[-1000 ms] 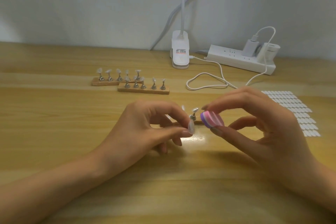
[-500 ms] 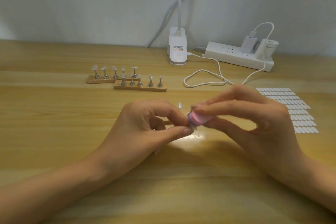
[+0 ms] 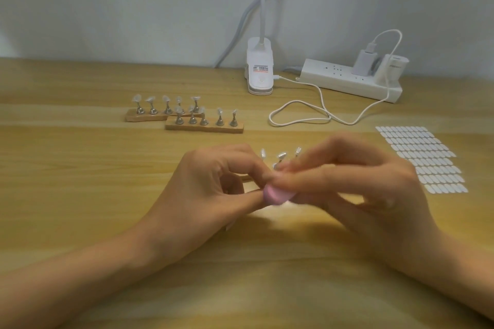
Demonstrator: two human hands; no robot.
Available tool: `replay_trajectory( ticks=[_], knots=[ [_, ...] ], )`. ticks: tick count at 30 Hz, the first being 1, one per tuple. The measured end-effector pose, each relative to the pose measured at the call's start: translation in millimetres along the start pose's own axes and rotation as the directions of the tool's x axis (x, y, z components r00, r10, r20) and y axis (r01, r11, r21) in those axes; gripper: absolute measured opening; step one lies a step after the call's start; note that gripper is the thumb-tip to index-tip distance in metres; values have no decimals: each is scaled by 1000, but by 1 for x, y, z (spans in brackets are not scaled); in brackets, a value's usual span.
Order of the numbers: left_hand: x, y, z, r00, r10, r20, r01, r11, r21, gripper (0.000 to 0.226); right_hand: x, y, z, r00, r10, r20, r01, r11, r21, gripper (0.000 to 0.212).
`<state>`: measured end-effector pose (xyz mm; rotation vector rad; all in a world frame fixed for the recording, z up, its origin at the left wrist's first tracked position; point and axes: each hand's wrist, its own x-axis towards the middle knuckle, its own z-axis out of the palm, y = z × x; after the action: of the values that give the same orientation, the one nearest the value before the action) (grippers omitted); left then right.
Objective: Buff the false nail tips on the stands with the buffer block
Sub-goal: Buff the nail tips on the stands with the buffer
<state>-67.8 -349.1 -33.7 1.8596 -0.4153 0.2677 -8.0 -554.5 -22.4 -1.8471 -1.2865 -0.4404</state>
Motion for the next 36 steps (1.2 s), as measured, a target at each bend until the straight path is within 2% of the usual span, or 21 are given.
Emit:
replay_trajectory(
  ticks=[4, 7, 10, 14, 17, 20, 23, 26, 30, 33, 36],
  knots=[
    [0, -2, -1, 999, -35, 0, 34, 999, -36, 10, -2, 0, 0, 999, 32, -26, -31, 999, 30, 20],
    [0, -2, 0, 1000, -19, 11, 20, 999, -28, 12, -1, 1, 0, 1000, -23, 19, 23, 1000, 7, 17],
    [1, -3, -1, 1000, -26, -3, 26, 999, -30, 10, -1, 2, -1, 999, 43, -29, -42, 999, 34, 21],
    [1, -2, -1, 1000, 1, 19, 0, 1000, -18, 13, -1, 1, 1, 999, -31, 15, 31, 999, -12, 18],
    [1, -3, -2, 1000, -29, -2, 29, 998, -49, 11, 0, 1, 0, 999, 38, -31, -36, 997, 63, 18],
    [1, -1, -1, 999, -40, 17, 41, 998, -49, 11, -2, 0, 2, 999, -38, 17, 37, 999, 23, 15],
    [2, -3, -2, 997, -80, -19, 78, 995, -65, 9, -2, 1, 2, 998, 31, -47, -31, 999, 17, 18],
    [2, -1, 0, 998, -70, 1, 70, 996, -57, 7, -2, 0, 4, 1000, -25, -10, 25, 1000, -10, 17],
    [1, -2, -1, 997, -78, -9, 77, 995, -65, 14, -1, 0, 2, 998, 35, -51, -33, 999, 36, 17],
    [1, -2, -1, 998, -66, 19, 67, 995, -70, 11, -2, 0, 5, 999, -42, 3, 42, 999, 28, 15],
    [2, -3, -2, 997, -80, 1, 80, 995, -58, 12, -1, 2, 2, 997, 54, -54, -52, 998, 45, 20]
  ],
)
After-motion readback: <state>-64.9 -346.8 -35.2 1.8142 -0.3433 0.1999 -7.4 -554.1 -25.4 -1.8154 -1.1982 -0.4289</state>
